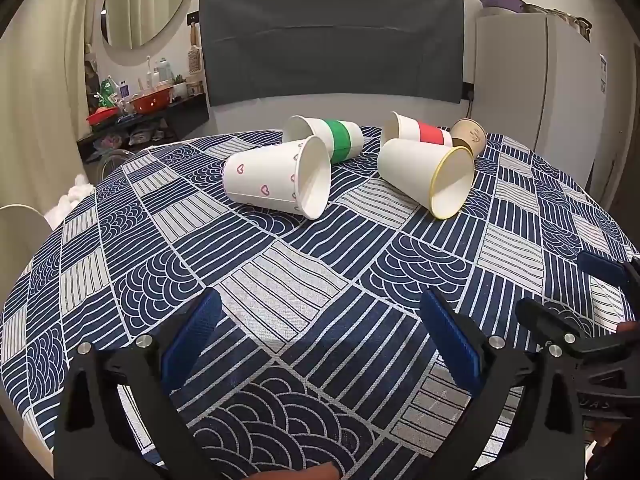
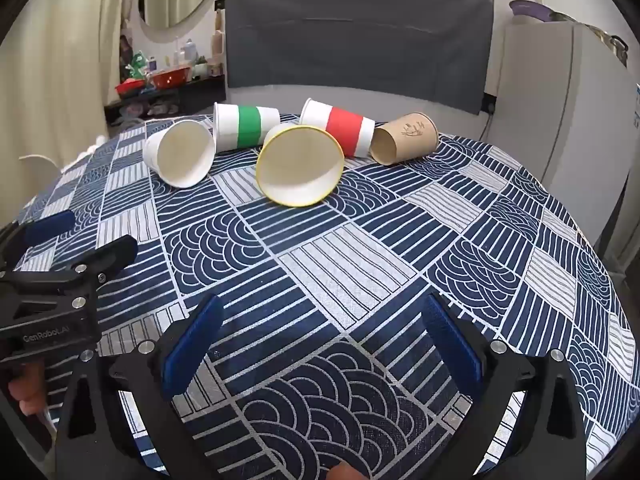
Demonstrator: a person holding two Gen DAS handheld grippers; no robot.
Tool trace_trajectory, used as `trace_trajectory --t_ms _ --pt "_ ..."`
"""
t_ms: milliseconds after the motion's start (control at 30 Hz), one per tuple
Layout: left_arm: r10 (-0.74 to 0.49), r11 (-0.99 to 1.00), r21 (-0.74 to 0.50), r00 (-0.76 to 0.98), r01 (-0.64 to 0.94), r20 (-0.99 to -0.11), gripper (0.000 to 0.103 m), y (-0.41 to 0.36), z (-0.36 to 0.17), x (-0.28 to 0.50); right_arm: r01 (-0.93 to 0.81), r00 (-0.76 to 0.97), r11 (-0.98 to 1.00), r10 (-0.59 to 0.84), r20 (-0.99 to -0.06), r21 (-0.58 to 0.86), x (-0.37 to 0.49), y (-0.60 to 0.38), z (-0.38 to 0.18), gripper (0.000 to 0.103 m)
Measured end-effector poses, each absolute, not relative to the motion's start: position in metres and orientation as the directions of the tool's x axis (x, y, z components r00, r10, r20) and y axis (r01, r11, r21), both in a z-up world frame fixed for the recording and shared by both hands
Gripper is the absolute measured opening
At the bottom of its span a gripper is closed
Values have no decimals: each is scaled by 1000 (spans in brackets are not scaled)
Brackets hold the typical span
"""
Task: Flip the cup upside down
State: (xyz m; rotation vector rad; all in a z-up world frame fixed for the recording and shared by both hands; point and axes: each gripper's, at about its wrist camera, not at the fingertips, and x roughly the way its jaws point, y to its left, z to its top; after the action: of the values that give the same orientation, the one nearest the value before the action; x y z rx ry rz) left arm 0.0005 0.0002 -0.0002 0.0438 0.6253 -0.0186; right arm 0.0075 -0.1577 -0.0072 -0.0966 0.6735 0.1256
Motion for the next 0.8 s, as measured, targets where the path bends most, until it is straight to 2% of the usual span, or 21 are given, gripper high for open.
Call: trace_trajectory --t_ms 800 --pt "-13 999 24 807 34 -590 97 -1 -1 2 -149 778 987 83 -623 -54 5 -160 -7 95"
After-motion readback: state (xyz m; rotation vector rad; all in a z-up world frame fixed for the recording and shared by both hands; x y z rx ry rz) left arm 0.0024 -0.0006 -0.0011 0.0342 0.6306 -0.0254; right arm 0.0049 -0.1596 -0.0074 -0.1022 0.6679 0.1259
